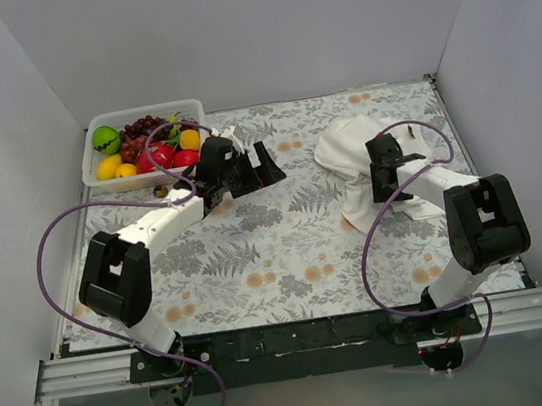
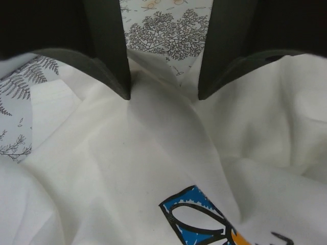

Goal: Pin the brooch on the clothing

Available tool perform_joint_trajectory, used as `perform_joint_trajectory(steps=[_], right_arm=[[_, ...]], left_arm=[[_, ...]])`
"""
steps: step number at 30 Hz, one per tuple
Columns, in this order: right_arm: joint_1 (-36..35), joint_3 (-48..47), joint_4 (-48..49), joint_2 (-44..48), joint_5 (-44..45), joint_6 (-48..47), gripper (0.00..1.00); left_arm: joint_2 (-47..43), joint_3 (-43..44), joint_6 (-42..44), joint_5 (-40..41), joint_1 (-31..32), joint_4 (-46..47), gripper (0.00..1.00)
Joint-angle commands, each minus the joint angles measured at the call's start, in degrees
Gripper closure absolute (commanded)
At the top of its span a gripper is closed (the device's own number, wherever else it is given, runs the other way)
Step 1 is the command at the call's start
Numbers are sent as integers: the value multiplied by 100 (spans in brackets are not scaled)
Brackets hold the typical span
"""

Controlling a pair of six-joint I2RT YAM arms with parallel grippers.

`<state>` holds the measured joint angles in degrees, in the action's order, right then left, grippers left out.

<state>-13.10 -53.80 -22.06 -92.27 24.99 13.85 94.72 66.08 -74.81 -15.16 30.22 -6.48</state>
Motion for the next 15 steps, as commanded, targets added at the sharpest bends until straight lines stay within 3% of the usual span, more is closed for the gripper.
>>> perform_joint_trajectory(steps=[1,4,8,12,15], right_arm=[[1,10,317,7,-152,-189,56],[-8,19,440,68,-503,-330,97],[-367,27,712,629,-1118,-689,99],[-1647,-358,738,1324,-1304,-1032,99],[-2212,-754,931,1677,-1610,-893,99]], left_arm=[[-445,177,221,373,-7,-275,2],[-603,98,247,531,-16,-345,2],[-770,19,414,698,-25,-468,2],[-902,62,616,900,-25,-644,2],[-1051,63,660,1111,-33,-688,2]])
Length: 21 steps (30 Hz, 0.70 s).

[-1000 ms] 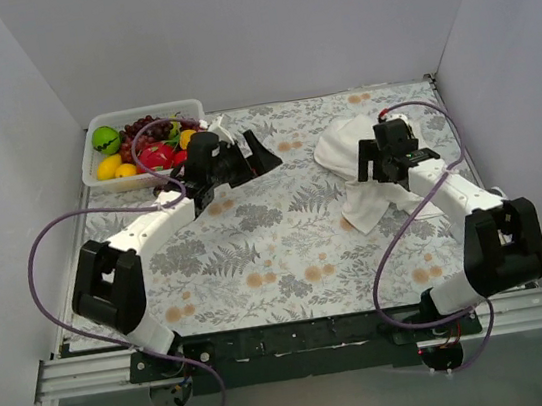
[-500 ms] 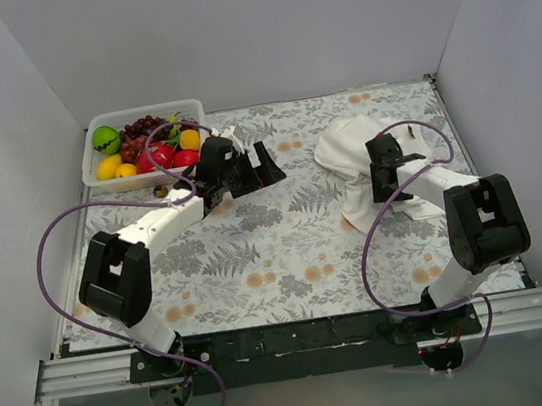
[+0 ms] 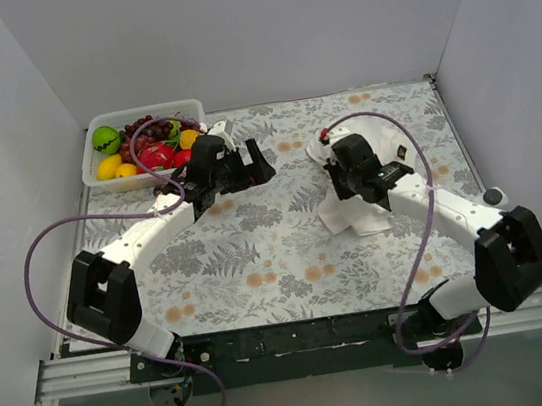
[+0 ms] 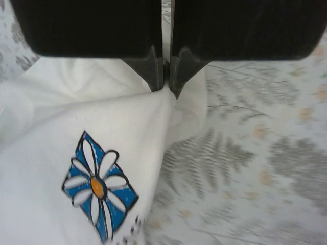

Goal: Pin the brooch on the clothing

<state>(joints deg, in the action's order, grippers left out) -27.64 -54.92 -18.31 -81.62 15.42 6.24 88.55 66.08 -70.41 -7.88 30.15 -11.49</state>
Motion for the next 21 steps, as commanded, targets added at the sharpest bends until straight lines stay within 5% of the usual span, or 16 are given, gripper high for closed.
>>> perform_joint_trajectory(steps=[1,6,10,14,21], right_arm=[[-821,-817,669,613,-733,-54,99],[-962,-1539,205,-81,-1883,-70,60],[-998,-1119,784,216,-1623,79,36],[-893,-1074,330,288,-649,44,31],[-480,-784,-365,42,-453,325,32]], left_arm=[[-462,54,230,418,-36,-187,2],[-488,80,326,279,-44,-196,2],[-365,54,291,-108,-44,-179,2],[-198,-69,151,-468,-44,-108,2],[144,-175,238,-592,-44,-397,2]])
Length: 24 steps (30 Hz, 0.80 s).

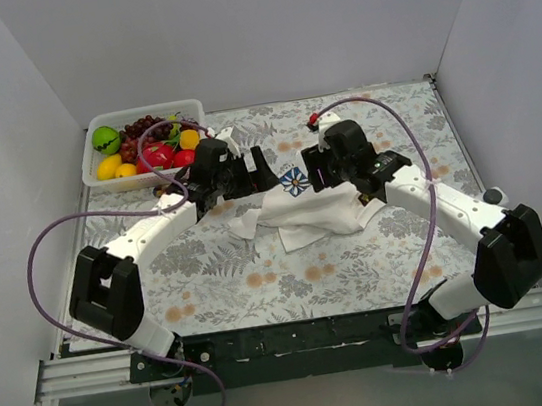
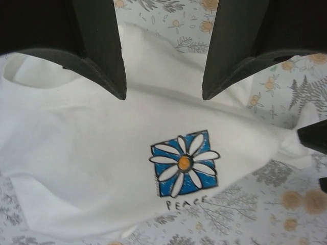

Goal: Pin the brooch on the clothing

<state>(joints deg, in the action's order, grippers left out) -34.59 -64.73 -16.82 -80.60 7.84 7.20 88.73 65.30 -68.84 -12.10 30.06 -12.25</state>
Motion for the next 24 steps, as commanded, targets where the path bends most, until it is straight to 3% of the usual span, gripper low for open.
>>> perform_joint_trajectory(steps=[1,4,13,15,17,18,20,21,22,24], right_arm=[[242,276,-628,-166,341,360,32],[470,591,-928,-351,456,554,32],[928,1629,-621,-299,-414,783,35],[919,1867,-481,-281,-677,844,37],[919,2016,-201,-255,-1002,836,40],[919,2156,-86,-255,-1073,844,42],[919,2254,187,-272,-1492,748,65],[919,2280,414,-264,-1582,739,75],[919,2246,477,-263,-1679,687,96],[919,2036,478,-211,-1689,660,99]], left_arm=[[162,-122,125,-214,-36,-400,2],[241,-349,248,-346,-36,-550,2],[355,-1194,231,-442,-27,-50,2],[487,-1221,213,-443,-27,125,5],[601,-1186,204,-486,-27,231,14],[654,-1090,187,-530,-27,302,26],[812,-993,195,-600,-27,381,40],[865,-871,213,-592,-27,390,54],[926,-809,222,-583,-27,399,65],[918,-633,266,-505,-27,373,92]])
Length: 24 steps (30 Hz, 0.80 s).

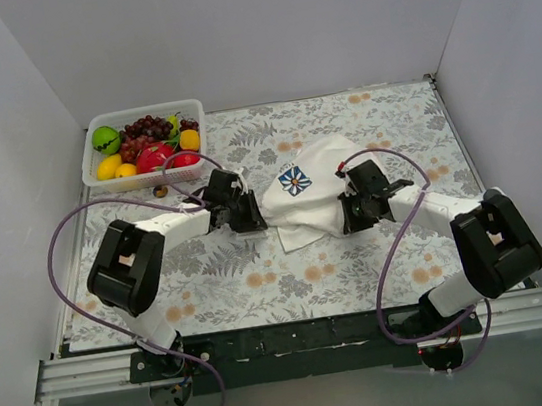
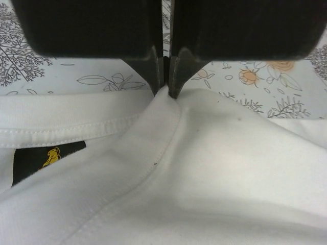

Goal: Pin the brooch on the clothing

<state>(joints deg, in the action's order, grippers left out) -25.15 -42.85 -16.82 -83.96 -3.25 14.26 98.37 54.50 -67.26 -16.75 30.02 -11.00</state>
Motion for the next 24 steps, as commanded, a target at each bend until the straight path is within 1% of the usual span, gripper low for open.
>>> perform_joint_trajectory(steps=[1,3,6,7,8,9,10,11,12,13,15,17,18,19,22,24], right_arm=[[-17,-240,443,274,-528,-64,99],[-17,-460,355,537,-327,-99,99],[-17,-1040,302,1240,-1,-178,99],[-17,-1346,346,1642,147,-196,99],[-17,-1453,459,1864,157,-248,99],[-17,-1559,556,2084,149,-292,99],[-17,-1681,635,2503,140,-336,99],[-17,-1857,871,2716,88,-389,99],[-17,-1937,1004,2910,44,-459,99],[-17,-2007,1162,3286,17,-451,99],[-17,-2218,1540,3727,69,-416,99],[-17,-2411,1786,3939,105,-398,99],[-17,-2621,1831,4071,87,-398,99],[-17,-2754,1840,4107,52,-389,99],[-17,-3211,1832,4143,-88,-407,99],[-8,-3491,1805,4090,-159,-424,99]], left_arm=[[-81,500,126,40,-14,231,100],[-300,614,213,119,-23,169,100],[-809,851,319,172,-23,73,100],[-993,982,371,181,-23,63,100],[-1169,1036,389,112,-14,55,100],[-1545,1089,407,41,-22,116,100],[-1740,1141,433,-55,-14,186,100],[-1925,1220,416,-291,-22,265,100],[-2318,1290,381,-407,-23,457,100],[-2479,1361,329,-521,-14,546,100],[-2926,1616,127,-793,-5,827,100],[-3139,1922,-119,-960,4,1029,100],[-3200,2072,-146,-1318,4,1239,100],[-3271,2265,-199,-1478,47,1276,100],[-3228,2916,-489,-2015,83,1399,100],[-3184,3214,-699,-2121,83,1434,100]])
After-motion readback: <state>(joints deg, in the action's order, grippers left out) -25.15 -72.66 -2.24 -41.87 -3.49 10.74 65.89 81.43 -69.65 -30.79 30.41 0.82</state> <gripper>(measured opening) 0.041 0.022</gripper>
